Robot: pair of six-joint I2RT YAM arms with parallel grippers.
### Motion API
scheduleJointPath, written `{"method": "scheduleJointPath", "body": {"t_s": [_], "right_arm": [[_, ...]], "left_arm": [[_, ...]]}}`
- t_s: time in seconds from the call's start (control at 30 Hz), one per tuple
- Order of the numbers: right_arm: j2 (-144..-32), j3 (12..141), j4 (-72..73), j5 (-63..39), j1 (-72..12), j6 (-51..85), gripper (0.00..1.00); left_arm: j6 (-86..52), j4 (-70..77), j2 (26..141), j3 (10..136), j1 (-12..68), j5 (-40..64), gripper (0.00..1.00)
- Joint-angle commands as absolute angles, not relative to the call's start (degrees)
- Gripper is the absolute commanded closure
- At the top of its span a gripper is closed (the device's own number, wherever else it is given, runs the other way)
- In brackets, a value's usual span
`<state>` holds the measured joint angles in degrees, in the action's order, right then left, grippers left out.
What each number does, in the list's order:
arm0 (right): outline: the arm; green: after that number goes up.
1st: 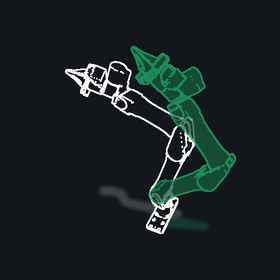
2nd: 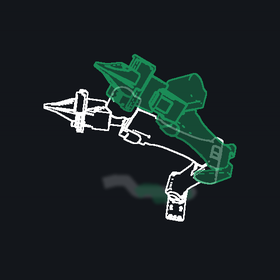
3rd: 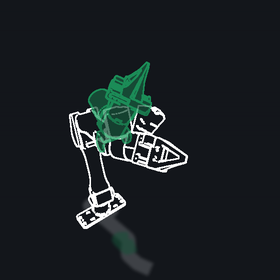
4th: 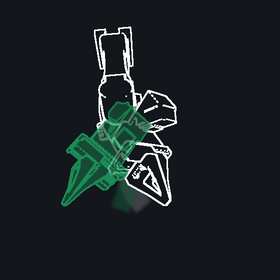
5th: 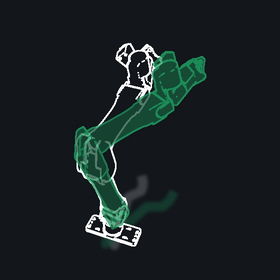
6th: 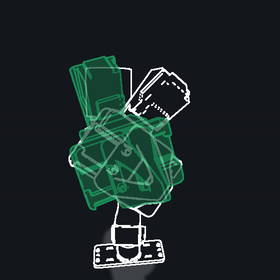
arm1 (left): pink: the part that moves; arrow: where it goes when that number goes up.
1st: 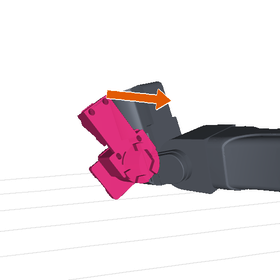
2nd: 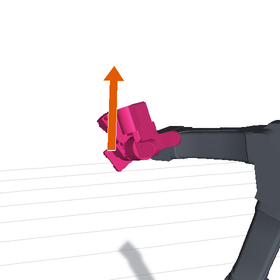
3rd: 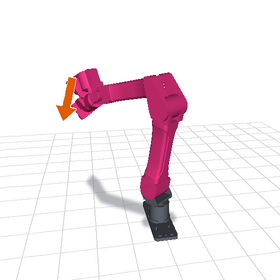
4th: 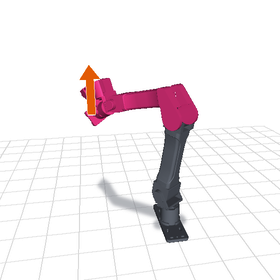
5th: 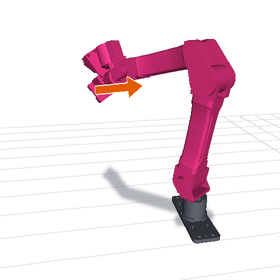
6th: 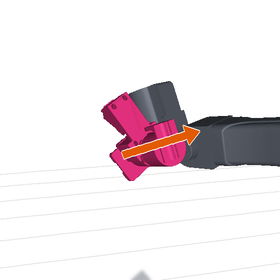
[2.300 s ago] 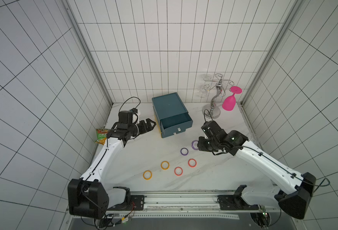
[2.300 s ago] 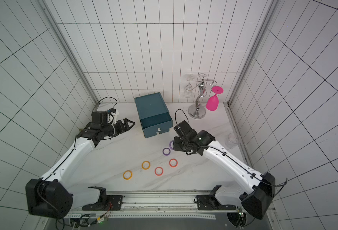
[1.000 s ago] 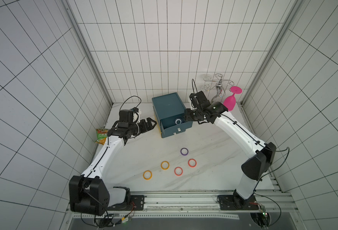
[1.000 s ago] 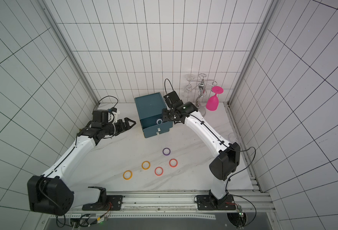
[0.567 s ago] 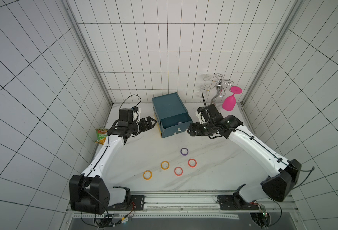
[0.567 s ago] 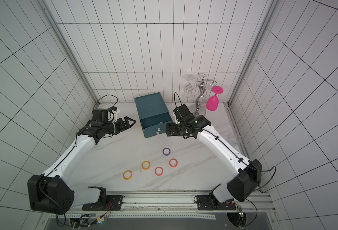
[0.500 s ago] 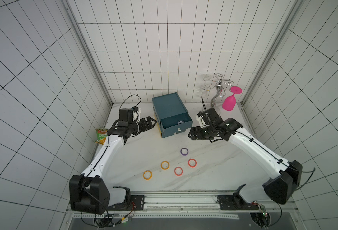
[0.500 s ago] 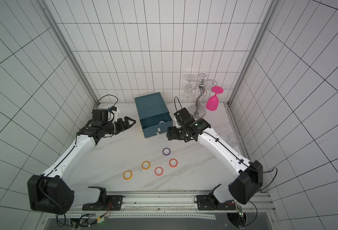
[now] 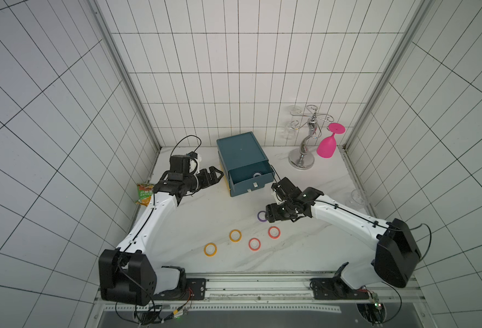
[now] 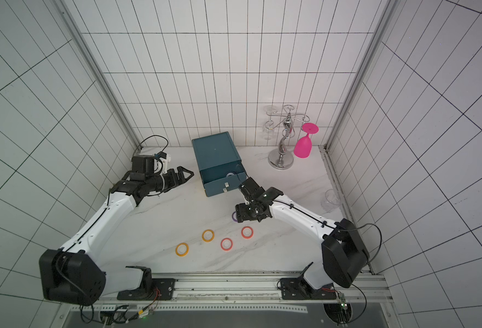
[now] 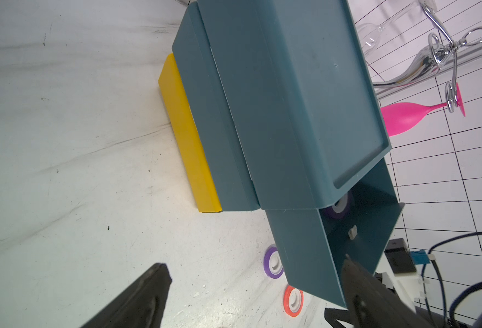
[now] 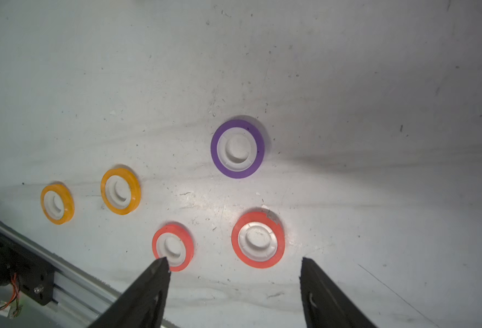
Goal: Place the transparent tape into the drawer according to color
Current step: Place the tape in the drawer, then pick up the tape from the drawer.
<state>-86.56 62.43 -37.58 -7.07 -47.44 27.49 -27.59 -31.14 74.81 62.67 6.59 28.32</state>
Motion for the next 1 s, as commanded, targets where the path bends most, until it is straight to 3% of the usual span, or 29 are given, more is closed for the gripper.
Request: {"method": "scheduleJointPath", "body": {"t_s": [0.0, 0.53, 0.97], "right_arm": [[-89.24, 61.65, -31.88, -3.92, -47.55, 28.34, 0.25], [-97.79, 60.03, -25.76, 5.42, -47.55, 33.56, 0.26], [-101.68, 60.29, -24.09, 7.2, -48.13, 34.06, 0.3]], "left_arm": [[-26.8, -31.6, 74.58, 63.54, 6.31, 27.95, 0.02], [-26.46, -32.17, 74.32, 63.5, 6.33, 27.33, 0.02], [-26.6, -32.12, 74.11, 63.2, 6.33, 27.25, 0.02]]}}
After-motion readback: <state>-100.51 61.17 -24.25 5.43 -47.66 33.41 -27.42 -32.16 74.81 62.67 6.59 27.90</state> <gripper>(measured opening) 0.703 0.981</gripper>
